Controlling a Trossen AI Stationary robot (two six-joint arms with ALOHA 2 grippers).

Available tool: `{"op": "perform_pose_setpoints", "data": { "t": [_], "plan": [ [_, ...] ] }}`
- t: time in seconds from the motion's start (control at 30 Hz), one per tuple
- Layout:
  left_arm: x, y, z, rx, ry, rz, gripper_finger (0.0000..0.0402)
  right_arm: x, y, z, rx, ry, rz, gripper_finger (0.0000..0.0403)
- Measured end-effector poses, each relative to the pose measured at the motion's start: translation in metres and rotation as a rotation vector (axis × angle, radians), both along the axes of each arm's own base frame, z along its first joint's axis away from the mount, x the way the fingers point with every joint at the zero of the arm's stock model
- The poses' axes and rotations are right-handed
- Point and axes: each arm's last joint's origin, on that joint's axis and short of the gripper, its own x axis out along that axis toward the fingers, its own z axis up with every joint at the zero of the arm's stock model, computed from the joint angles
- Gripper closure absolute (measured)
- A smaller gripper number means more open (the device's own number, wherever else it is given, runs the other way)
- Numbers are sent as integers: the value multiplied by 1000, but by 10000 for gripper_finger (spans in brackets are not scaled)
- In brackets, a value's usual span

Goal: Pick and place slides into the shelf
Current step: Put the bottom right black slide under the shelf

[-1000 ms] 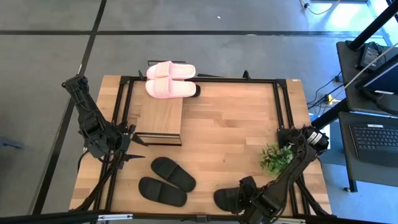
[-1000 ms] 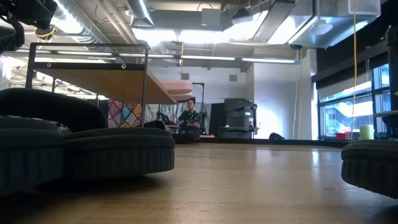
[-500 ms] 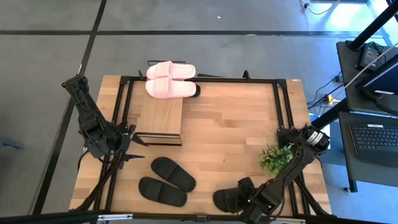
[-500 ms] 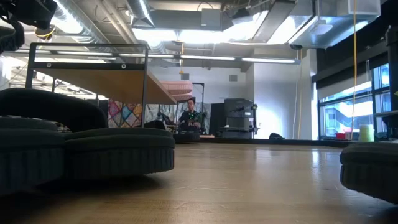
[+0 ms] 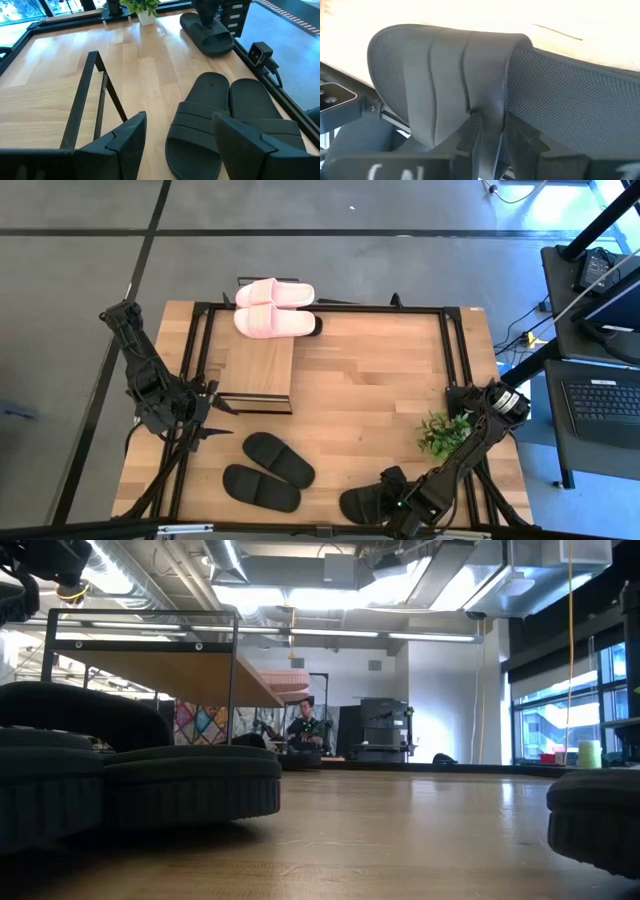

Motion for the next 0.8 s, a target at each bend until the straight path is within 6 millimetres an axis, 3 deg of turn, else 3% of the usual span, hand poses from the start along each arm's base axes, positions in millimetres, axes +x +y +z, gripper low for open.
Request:
{"op": "perform_pose_setpoints", "data": {
  "t": [0.5, 0.8],
  "plan": [
    [0, 0, 0, 0, 0, 0, 185, -8, -6, 16, 32, 69, 13, 318],
    [0, 0, 0, 1, 0, 0, 185, -12, -9, 15, 31, 133, 16, 318]
  ]
}}
